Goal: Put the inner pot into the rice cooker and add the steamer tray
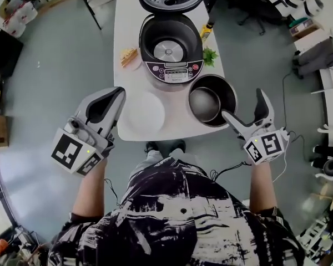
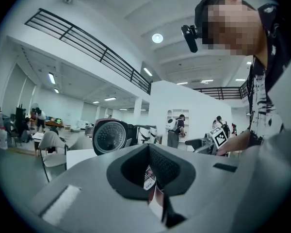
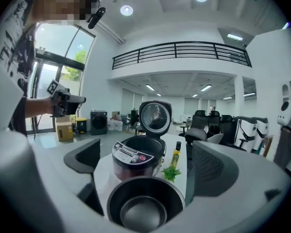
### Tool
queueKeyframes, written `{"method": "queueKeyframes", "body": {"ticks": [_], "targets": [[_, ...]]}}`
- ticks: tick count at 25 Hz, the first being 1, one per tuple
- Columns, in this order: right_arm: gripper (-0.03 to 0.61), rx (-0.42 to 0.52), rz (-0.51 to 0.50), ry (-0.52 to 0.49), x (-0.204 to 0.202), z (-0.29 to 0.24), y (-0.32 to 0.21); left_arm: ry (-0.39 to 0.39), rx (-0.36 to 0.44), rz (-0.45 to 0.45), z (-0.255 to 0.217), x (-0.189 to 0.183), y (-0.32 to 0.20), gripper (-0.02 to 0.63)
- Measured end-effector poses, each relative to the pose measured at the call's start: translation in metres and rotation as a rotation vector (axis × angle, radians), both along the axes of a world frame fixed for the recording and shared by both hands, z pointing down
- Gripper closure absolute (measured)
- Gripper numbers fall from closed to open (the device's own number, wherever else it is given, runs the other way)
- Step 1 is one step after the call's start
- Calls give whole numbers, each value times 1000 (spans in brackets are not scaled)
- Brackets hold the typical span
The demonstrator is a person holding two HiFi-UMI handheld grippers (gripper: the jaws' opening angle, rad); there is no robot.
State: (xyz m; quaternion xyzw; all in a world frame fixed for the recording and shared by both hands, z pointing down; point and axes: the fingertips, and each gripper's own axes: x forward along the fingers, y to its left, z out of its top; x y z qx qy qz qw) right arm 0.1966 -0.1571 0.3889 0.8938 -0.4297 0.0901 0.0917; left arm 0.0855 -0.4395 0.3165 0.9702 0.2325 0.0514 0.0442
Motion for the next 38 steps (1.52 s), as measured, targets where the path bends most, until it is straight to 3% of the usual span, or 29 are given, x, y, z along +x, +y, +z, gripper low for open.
{"method": "queueKeyframes", "body": {"ticks": [9, 14, 25, 33, 35, 36, 38], "targets": [[34, -116, 104, -134, 30, 91, 59, -12, 4, 59, 4, 16, 34, 609], [35, -189, 129, -273, 60, 154, 73, -23, 20, 49, 0, 15, 40, 609], [35, -383, 129, -665, 108, 275, 77, -42, 8, -59, 10, 5, 14, 609], [42, -489, 96, -877, 109, 304, 72, -47, -6, -141, 14, -6, -16, 609], [85, -516, 92, -919, 107, 309, 70, -47, -8, -155, 14, -8, -19, 609], [141, -539, 93, -936, 106, 312, 70, -46, -8, -160, 14, -8, -21, 609], [328, -597, 94, -953, 106, 317, 73, -44, -8, -168, 14, -9, -24, 609]]}}
